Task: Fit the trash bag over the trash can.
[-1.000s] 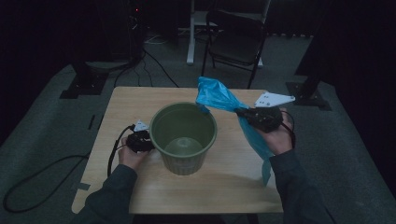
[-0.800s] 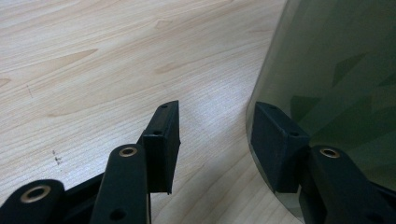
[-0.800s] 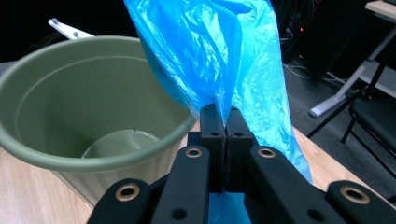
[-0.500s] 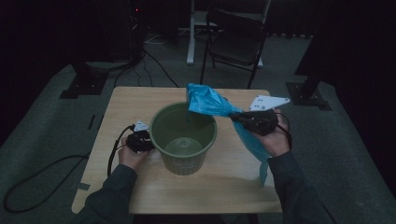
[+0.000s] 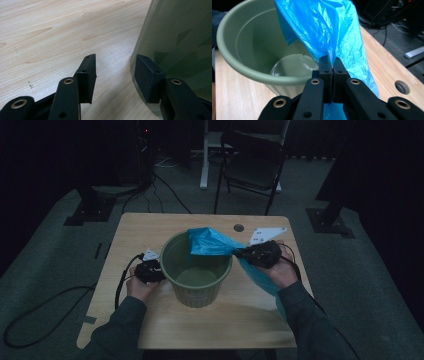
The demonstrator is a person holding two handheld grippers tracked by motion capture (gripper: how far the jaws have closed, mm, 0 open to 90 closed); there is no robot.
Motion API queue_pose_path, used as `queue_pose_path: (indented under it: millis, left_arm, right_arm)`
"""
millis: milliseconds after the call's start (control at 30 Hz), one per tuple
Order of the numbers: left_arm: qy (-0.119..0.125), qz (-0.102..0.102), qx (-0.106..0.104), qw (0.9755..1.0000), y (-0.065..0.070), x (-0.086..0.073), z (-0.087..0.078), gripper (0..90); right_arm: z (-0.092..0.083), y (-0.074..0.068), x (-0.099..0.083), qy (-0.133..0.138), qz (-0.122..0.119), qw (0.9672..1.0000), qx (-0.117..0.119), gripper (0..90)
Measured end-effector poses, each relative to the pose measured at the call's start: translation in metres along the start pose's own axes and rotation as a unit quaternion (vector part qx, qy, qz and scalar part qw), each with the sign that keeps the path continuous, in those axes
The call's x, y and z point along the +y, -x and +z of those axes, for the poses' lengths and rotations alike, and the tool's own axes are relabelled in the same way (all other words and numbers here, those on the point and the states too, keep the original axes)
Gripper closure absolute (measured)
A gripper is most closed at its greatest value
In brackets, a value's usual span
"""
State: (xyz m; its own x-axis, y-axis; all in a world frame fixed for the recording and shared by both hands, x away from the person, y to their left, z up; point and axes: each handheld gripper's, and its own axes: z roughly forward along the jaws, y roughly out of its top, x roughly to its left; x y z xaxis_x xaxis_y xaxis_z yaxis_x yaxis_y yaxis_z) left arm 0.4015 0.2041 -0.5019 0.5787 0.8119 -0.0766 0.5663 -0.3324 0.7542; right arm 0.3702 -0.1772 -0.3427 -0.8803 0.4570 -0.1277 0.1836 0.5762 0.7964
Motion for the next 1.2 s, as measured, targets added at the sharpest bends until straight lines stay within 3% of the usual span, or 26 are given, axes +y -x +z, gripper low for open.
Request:
queue_pose_path:
  millis: [167,533,567,633,767,933,1067,1133,1200]
  left_arm:
    - [-0.001,0.0,0.0,1.0,0.0,0.0,0.0,52.5]
    - [-0.002,0.001,-0.001,1.0,0.001,0.0,0.001,52.4]
    - [-0.002,0.001,-0.001,1.0,0.001,0.0,0.001,52.4]
    - [-0.002,0.002,-0.001,1.0,0.001,0.0,0.001,52.4]
    - [-0.001,0.002,-0.001,1.0,0.001,0.0,0.001,52.4]
    - [0.0,0.001,0.0,1.0,0.0,0.0,0.0,52.4]
    - [0.0,0.0,0.0,1.0,0.0,0.0,0.0,52.4]
    - [0.001,0.0,0.0,1.0,0.0,0.0,0.0,52.4]
    - [0.001,0.0,0.0,1.0,0.0,0.0,0.0,52.4]
  right_arm:
    - [0.011,-0.005,-0.001,-0.025,-0.012,0.9995,0.016,88.5]
    - [0.013,-0.003,0.0,-0.018,-0.011,0.9995,0.022,83.6]
    - [0.013,-0.003,0.0,-0.015,-0.011,0.9995,0.025,77.3]
    - [0.015,-0.003,0.001,-0.015,-0.014,0.9992,0.034,80.9]
    - [0.016,-0.005,0.004,-0.01,-0.022,0.9993,0.028,85.6]
    - [0.022,-0.008,0.015,-0.014,-0.031,0.9985,0.042,85.7]
    - [0.033,-0.012,0.018,-0.034,-0.037,0.9972,0.055,74.3]
    - [0.033,-0.012,0.018,-0.034,-0.037,0.9972,0.055,74.3]
    - [0.033,-0.012,0.018,-0.025,-0.032,0.9974,0.059,61.4]
